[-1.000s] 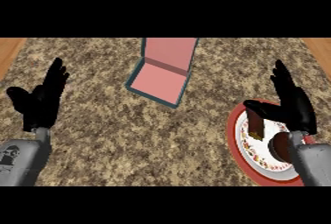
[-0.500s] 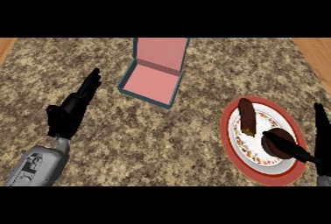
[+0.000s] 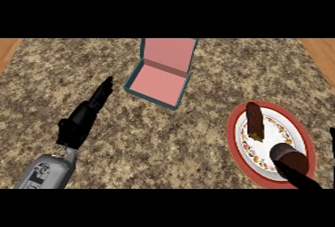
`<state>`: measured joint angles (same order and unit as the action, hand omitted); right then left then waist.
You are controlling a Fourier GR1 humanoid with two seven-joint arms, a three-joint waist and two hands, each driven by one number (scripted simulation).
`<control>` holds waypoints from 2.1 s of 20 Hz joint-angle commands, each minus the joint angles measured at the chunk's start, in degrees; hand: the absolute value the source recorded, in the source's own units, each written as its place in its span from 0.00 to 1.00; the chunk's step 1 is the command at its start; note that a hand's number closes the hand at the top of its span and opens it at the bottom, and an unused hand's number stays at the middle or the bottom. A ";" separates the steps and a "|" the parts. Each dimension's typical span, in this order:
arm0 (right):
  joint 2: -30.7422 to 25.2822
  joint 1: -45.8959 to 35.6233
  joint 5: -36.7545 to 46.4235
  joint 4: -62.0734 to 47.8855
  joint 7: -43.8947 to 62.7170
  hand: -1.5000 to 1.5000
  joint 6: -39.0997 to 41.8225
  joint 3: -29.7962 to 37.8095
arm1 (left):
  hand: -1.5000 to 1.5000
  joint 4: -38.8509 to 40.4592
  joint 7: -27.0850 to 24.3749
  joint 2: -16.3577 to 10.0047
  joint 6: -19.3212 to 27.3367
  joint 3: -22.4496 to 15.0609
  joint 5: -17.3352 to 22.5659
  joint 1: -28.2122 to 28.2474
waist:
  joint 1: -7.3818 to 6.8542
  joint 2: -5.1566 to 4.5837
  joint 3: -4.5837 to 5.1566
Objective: Pick the cupcake from the plate and place it in the cardboard box
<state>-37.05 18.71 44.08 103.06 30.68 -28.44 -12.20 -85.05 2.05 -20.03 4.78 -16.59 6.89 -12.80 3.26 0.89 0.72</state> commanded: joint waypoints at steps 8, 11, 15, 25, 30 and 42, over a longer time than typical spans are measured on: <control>-0.26 2.94 0.26 33.58 34.83 0.00 28.64 -5.69 | 0.50 -0.75 0.05 2.55 -1.00 -2.05 -1.59 -0.29 | -3.03 -0.94 -0.56; 1.94 -0.60 -2.26 37.44 40.37 0.00 33.12 -5.09 | 0.50 -0.58 1.25 4.42 -0.29 -2.79 -2.89 -0.46 | -3.20 -0.94 -0.62; 7.03 -7.62 -0.89 27.50 37.97 0.00 33.43 -4.23 | 0.50 -5.43 5.33 3.33 -2.57 -0.35 -2.00 -0.40 | -3.50 -0.89 -0.71; 11.12 -10.54 -1.91 14.06 31.86 0.00 35.87 0.10 | 0.50 -0.02 -1.46 5.11 -4.84 1.30 -5.36 1.37 | -3.29 -0.95 -0.71; 13.56 -6.93 1.10 14.59 26.69 0.00 34.60 2.35 | 0.50 1.00 1.78 6.55 -7.70 5.55 -4.86 -1.72 | -2.96 -0.87 -0.72; 19.75 -10.66 6.38 7.65 23.14 0.00 36.91 2.77 | 0.50 -7.73 6.79 9.74 -9.59 5.46 -9.08 1.65 | -3.25 -0.86 -0.72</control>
<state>-19.31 10.05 49.65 111.93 52.88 5.90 -9.10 -90.02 5.89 -10.81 -3.21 -11.71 -2.11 -10.62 0.08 0.04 -0.01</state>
